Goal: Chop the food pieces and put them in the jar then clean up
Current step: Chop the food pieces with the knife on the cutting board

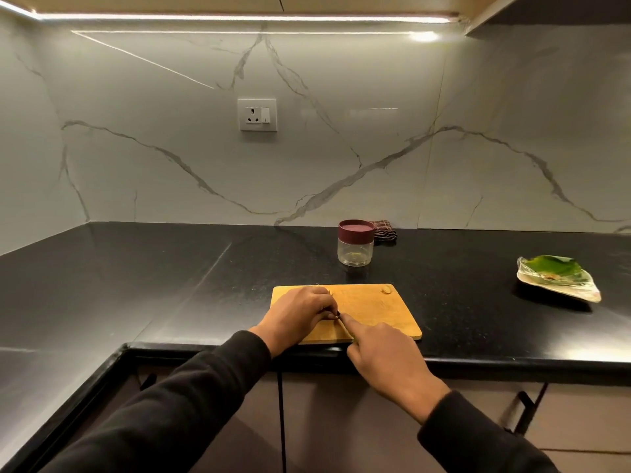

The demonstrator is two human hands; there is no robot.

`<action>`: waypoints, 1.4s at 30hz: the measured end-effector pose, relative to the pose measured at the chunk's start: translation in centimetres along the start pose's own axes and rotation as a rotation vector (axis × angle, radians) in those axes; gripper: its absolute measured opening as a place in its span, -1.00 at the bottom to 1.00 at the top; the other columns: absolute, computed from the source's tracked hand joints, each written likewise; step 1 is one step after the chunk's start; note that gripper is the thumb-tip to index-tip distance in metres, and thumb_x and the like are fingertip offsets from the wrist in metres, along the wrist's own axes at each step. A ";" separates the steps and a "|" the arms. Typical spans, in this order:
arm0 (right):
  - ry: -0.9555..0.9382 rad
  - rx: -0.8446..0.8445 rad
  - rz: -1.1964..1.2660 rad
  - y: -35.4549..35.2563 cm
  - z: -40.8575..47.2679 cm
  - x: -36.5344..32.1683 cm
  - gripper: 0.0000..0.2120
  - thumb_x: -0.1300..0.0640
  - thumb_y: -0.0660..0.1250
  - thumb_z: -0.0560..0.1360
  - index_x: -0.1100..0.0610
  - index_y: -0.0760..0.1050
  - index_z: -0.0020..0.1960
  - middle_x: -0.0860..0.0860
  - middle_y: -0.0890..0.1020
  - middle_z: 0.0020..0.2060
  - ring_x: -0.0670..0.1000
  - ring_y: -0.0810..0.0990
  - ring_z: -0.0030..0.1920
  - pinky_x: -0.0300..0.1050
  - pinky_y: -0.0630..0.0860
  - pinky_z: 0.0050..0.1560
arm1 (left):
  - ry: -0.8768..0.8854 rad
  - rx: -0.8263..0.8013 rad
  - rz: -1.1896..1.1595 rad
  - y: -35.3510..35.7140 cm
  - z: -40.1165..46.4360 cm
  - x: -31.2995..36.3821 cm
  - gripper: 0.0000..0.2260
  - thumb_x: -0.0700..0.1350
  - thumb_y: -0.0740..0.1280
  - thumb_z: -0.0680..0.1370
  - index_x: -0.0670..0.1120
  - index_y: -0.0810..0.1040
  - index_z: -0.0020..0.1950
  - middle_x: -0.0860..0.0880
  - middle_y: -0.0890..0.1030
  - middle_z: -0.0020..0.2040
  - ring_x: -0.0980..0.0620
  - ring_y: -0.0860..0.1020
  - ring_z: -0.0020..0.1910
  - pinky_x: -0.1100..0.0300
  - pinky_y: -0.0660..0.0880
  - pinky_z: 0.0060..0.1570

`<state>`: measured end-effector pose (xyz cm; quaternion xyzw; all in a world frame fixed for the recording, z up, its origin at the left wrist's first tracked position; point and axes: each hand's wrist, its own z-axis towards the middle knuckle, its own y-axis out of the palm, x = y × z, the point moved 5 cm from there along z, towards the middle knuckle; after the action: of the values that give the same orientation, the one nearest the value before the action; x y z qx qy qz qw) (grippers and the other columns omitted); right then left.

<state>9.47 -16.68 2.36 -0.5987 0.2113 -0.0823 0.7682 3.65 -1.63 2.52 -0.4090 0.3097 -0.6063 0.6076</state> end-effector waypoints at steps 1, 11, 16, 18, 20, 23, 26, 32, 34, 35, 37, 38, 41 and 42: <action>0.002 -0.005 0.000 0.0 0.0 0.0 -0.46 -0.01 0.09 0.68 -0.13 0.06 0.63 -0.08 0.42 -0.21 -0.08 0.44 -0.20 -0.18 0.35 -0.22 | -0.002 0.001 0.000 0.0 0.0 -0.1 -0.84 -0.09 0.35 0.62 -0.01 0.66 0.15 0.03 0.64 0.13 0.11 0.60 0.09 0.20 0.55 0.13; 0.043 -0.005 -0.078 0.1 -2.9 0.7 -0.45 -0.01 0.06 0.69 -0.17 -0.02 0.63 -0.03 0.46 -0.17 -0.01 0.44 -0.18 -0.11 0.35 -0.17 | -0.033 0.028 -0.032 0.2 -0.1 -0.4 -0.87 -0.08 0.37 0.61 -0.01 0.68 0.10 0.06 0.66 0.06 0.14 0.60 0.03 0.23 0.56 0.10; 0.044 0.007 -0.174 -0.2 -3.3 0.5 -0.42 0.04 0.06 0.70 -0.17 -0.11 0.63 -0.02 0.45 -0.14 0.02 0.47 -0.16 -0.09 0.32 -0.17 | -0.026 0.029 -0.037 0.2 -0.1 -0.5 -0.90 -0.09 0.38 0.59 0.00 0.67 0.07 0.08 0.66 0.02 0.16 0.60 -0.02 0.24 0.57 0.05; 0.033 0.001 -0.202 -0.2 -3.1 0.5 -0.40 0.09 0.06 0.71 -0.17 -0.14 0.63 0.01 0.51 -0.03 0.04 0.54 -0.03 -0.09 0.32 -0.14 | -0.025 0.040 -0.045 0.1 -0.1 -0.5 -0.91 -0.10 0.38 0.59 0.02 0.62 0.08 0.09 0.65 0.01 0.17 0.59 -0.04 0.23 0.58 0.02; 0.026 -0.024 -0.225 -0.3 -2.8 0.5 -0.40 0.14 0.05 0.71 -0.16 -0.14 0.64 0.04 0.52 0.09 0.06 0.55 0.06 -0.09 0.32 -0.11 | -0.035 0.043 -0.048 0.2 -0.1 -0.5 -0.90 -0.10 0.38 0.59 0.02 0.60 0.11 0.09 0.64 0.04 0.17 0.59 -0.02 0.22 0.58 0.02; 0.021 -0.045 -0.225 -0.5 -2.6 0.5 -0.38 0.15 0.06 0.71 -0.15 -0.14 0.64 0.05 0.49 0.13 0.06 0.53 0.09 -0.11 0.33 -0.08 | -0.022 0.024 -0.020 0.5 0.0 -0.5 -0.85 -0.08 0.37 0.60 0.05 0.63 0.16 0.09 0.63 0.11 0.16 0.60 0.04 0.25 0.57 0.07; 0.015 -0.045 -0.207 -0.4 -2.6 0.7 -0.35 0.15 0.10 0.70 -0.16 -0.16 0.64 0.04 0.48 0.13 0.04 0.52 0.08 -0.13 0.33 -0.08 | -0.009 0.008 0.004 0.5 0.1 -0.5 -0.82 -0.08 0.37 0.61 0.07 0.65 0.18 0.08 0.61 0.14 0.13 0.59 0.05 0.23 0.57 0.06; 0.001 -0.054 -0.205 -0.2 -2.7 0.6 -0.35 0.12 0.12 0.70 -0.15 -0.16 0.64 0.04 0.49 0.17 0.02 0.51 0.10 -0.14 0.32 -0.07 | 0.002 -0.032 0.037 0.9 0.2 -0.7 -0.70 -0.14 0.34 0.62 0.12 0.60 0.32 0.06 0.56 0.15 0.12 0.55 0.07 0.21 0.56 0.05; 0.005 -0.041 -0.186 -0.2 -2.7 0.7 -0.36 0.12 0.11 0.70 -0.16 -0.15 0.64 0.03 0.49 0.15 -0.01 0.49 0.03 -0.14 0.31 -0.08 | -0.004 -0.013 0.025 0.8 0.2 -0.6 -0.68 -0.14 0.35 0.62 0.11 0.57 0.35 0.06 0.57 0.16 0.14 0.56 0.05 0.22 0.56 0.07; 0.011 -0.031 -0.170 -0.2 -2.7 0.9 -0.37 0.12 0.10 0.70 -0.18 -0.15 0.63 0.02 0.50 0.13 -0.01 0.46 -0.01 -0.14 0.32 -0.09 | -0.020 0.011 0.006 0.7 0.2 -0.6 -0.70 -0.14 0.36 0.61 0.09 0.57 0.34 0.06 0.59 0.15 0.15 0.57 0.04 0.22 0.56 0.08; 0.023 -0.007 -0.120 -0.1 -2.6 1.4 -0.39 0.10 0.07 0.71 -0.22 -0.15 0.62 0.00 0.53 0.07 -0.02 0.46 -0.06 -0.13 0.36 -0.10 | -0.060 0.064 -0.038 0.4 -0.1 -0.7 -0.78 -0.12 0.39 0.59 0.04 0.61 0.22 0.07 0.65 0.06 0.16 0.60 -0.01 0.19 0.58 0.06; 0.031 0.004 -0.084 0.0 -2.6 1.6 -0.40 0.08 0.05 0.71 -0.23 -0.14 0.62 -0.02 0.54 0.03 -0.02 0.49 -0.08 -0.12 0.39 -0.11 | -0.071 0.081 -0.048 0.3 -0.1 -0.8 -0.84 -0.10 0.41 0.58 0.02 0.63 0.15 0.07 0.66 0.02 0.16 0.60 -0.03 0.19 0.58 0.04; 0.068 0.038 0.017 0.0 -2.6 1.8 -0.46 0.00 0.02 0.72 -0.21 -0.10 0.63 -0.08 0.51 -0.15 -0.09 0.49 -0.20 -0.17 0.39 -0.20 | -0.067 0.078 -0.054 0.2 -0.2 -0.8 -0.91 -0.08 0.42 0.57 0.03 0.69 0.05 0.10 0.67 0.01 0.17 0.60 -0.03 0.24 0.57 0.05; 0.077 0.044 0.037 0.0 -2.6 1.8 -0.47 -0.02 0.01 0.72 -0.19 -0.09 0.63 -0.09 0.49 -0.20 -0.09 0.48 -0.24 -0.18 0.37 -0.23 | -0.063 0.072 -0.059 0.3 -0.2 -0.8 -0.91 -0.08 0.42 0.57 0.02 0.69 0.05 0.09 0.66 0.03 0.16 0.60 -0.01 0.25 0.56 0.06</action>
<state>9.95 -19.69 1.40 -0.5740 0.2497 -0.0959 0.7740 3.55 -0.91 2.10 -0.4147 0.2560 -0.6215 0.6133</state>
